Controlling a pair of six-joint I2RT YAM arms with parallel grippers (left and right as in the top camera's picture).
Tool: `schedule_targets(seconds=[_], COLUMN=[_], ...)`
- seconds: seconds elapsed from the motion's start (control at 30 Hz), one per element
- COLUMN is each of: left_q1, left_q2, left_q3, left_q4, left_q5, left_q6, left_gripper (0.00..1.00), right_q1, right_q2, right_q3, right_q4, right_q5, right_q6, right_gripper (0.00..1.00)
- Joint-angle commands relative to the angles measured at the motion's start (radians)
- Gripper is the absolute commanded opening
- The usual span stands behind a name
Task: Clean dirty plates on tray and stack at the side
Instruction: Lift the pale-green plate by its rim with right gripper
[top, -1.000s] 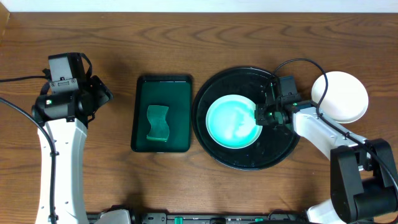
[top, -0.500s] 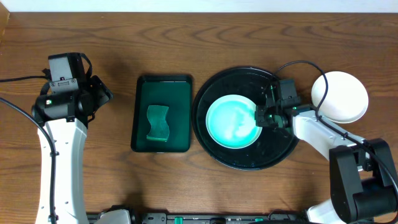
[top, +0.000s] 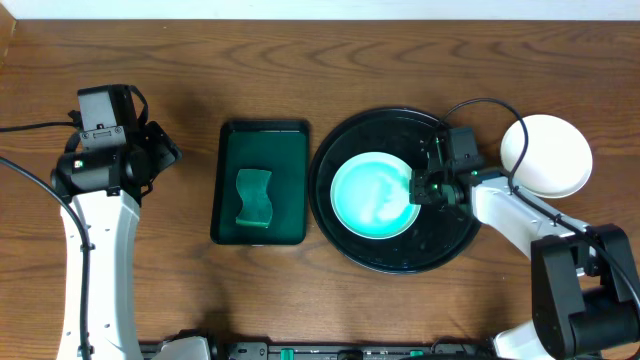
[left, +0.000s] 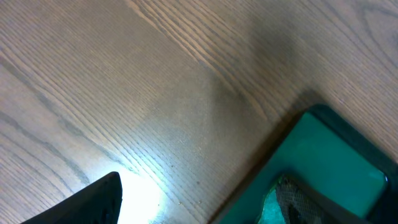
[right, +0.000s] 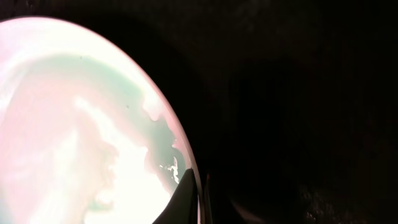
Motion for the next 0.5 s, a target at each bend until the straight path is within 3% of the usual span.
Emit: schedule_targets(seconds=[0.0, 0.47], left_q1=[0.004, 0.004], left_q2=[-0.006, -0.006], left_q3=[0.013, 0.013], left_q4=[-0.003, -0.003], left_q5=[-0.008, -0.009], left_q6=[-0.002, -0.002], left_gripper=[0.8, 0.8], right_q1=[-0.009, -0.006], right_q2=[-0.011, -0.012], right_q3=[0.085, 0.207], right_q4=[-0.074, -0.162], right_q5=[0.027, 0.031], right_q6=[-0.01, -0.024], right_gripper=[0.01, 0.01])
